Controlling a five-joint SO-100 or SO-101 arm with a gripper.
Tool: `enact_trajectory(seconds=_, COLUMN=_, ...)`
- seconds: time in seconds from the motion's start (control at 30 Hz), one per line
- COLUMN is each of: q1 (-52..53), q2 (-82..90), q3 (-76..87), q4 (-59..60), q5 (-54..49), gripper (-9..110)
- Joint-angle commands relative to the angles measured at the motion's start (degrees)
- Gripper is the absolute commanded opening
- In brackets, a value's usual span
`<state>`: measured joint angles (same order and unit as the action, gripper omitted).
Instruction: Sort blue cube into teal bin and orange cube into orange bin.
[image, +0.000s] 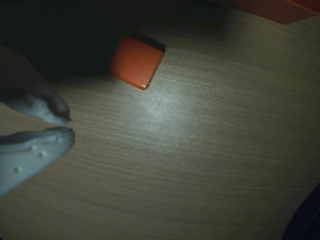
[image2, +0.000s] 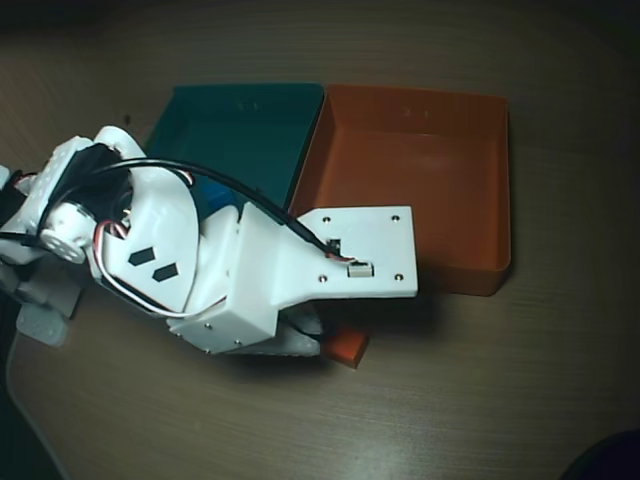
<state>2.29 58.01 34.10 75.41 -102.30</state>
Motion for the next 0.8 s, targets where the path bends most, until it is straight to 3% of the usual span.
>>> enact_trajectory(seconds=0.0, q1=0.7, q2=-1.41, q3=-7.12, q4=-0.7, q5=0.35, gripper=18)
enact_trajectory(seconds=0.27, q1=0.88, q2=-8.53, q3=-10.81, q4=-0.62, q5=0.35, gripper=37)
enact_trajectory(seconds=0.77, q1=-1.05, q2=-14.68, q3=-11.16, q4=-0.7, q5=0.35, gripper=38)
